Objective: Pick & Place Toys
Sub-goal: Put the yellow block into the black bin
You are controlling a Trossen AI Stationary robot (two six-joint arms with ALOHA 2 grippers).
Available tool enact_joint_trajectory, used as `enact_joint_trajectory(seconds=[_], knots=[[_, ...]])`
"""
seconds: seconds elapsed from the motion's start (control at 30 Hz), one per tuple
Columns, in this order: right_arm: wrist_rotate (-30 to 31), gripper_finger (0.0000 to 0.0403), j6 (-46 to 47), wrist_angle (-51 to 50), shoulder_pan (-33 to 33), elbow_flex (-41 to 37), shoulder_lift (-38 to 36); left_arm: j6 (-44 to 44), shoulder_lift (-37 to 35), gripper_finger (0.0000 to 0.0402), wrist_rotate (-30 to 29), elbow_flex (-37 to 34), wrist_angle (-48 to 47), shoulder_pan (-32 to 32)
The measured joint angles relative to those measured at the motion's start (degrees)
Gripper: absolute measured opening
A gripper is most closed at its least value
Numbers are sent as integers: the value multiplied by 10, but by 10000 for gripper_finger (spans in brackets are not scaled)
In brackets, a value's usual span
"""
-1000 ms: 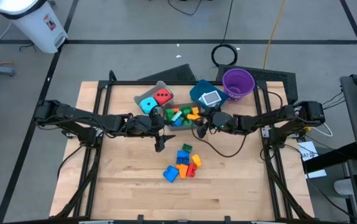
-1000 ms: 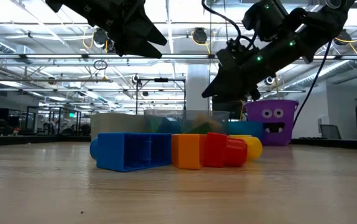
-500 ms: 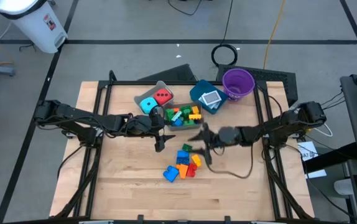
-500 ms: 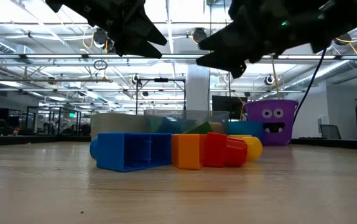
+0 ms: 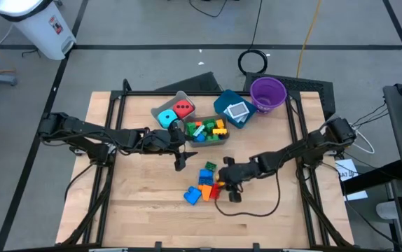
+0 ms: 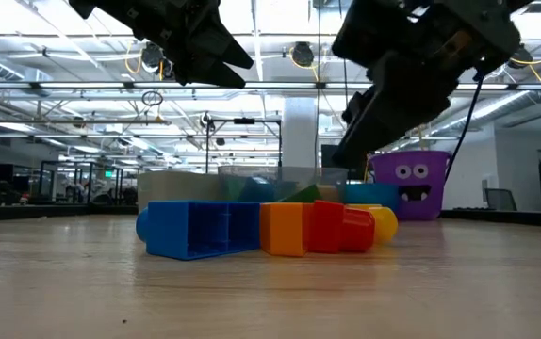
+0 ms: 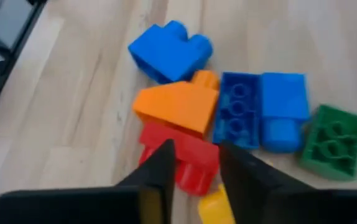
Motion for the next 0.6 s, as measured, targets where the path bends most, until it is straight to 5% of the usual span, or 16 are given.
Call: enact_joint_trajectory(seconds=[0.23, 0.6], knots=[[-72, 6, 16, -90, -31, -1, 11, 0, 0, 285, 0, 0, -3, 0], [120, 4, 2, -163, -34, -1, -22, 0, 0, 285, 0, 0, -5, 0]])
